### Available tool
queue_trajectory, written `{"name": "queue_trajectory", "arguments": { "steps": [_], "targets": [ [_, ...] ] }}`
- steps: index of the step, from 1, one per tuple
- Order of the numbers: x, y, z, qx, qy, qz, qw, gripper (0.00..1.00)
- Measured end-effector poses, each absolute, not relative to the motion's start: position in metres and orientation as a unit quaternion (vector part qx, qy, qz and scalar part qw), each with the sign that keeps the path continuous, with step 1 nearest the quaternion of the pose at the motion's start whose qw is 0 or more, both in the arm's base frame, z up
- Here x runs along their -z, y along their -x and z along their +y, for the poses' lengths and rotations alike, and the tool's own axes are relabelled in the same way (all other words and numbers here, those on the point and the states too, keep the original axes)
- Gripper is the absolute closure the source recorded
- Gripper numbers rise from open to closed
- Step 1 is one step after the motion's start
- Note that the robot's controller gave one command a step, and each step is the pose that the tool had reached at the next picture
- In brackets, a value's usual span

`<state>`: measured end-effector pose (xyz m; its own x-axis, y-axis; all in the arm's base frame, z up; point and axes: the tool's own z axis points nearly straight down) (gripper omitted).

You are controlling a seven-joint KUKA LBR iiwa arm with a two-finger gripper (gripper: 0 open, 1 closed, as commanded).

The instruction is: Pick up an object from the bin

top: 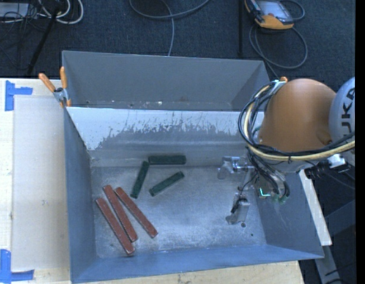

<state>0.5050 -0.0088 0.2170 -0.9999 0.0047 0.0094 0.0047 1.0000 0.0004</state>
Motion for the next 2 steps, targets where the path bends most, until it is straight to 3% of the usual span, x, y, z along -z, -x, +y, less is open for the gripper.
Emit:
{"name": "queue_trajectory", "arguments": {
  "steps": [1,2],
  "targets": [
    [-0.156,-0.559,0.034,0.001,0.034,-0.999,0.001,0.0],
    [-0.069,-0.616,0.079,0.001,0.088,-0.996,-0.004,0.0]
  ]
}}
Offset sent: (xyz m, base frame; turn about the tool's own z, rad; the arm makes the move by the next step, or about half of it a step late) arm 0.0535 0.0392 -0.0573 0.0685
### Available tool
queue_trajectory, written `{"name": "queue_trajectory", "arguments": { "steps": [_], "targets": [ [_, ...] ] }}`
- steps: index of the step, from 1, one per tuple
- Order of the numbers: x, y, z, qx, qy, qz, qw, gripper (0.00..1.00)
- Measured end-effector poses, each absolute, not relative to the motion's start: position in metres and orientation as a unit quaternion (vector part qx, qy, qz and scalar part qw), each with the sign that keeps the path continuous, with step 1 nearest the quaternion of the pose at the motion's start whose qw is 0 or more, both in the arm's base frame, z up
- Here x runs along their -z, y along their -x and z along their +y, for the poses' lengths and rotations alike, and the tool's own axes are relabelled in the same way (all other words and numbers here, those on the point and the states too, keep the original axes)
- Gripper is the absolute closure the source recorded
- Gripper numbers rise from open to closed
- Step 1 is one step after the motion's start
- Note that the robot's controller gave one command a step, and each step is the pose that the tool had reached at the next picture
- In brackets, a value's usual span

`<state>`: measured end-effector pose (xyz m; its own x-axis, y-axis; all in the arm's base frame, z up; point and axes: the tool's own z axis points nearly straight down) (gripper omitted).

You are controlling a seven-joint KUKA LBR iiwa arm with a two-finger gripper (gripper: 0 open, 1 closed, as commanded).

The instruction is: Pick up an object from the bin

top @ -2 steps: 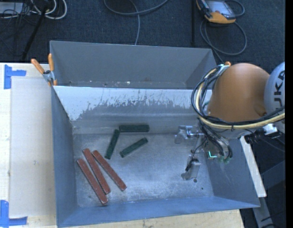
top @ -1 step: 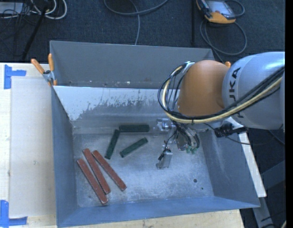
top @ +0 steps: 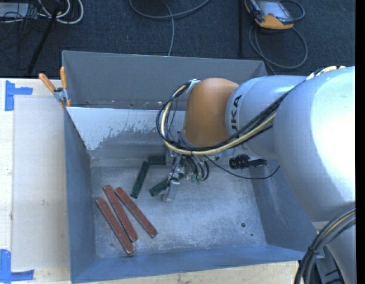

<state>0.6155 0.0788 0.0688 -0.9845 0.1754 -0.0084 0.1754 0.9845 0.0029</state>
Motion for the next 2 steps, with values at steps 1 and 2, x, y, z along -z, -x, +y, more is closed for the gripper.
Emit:
{"name": "queue_trajectory", "arguments": {
  "steps": [1,2],
  "targets": [
    [-0.072,-0.615,0.078,-0.001,-0.087,0.996,0.003,1.0],
    [-0.228,-0.589,0.04,0.0,-0.069,0.998,0.004,1.0]
  ]
}}
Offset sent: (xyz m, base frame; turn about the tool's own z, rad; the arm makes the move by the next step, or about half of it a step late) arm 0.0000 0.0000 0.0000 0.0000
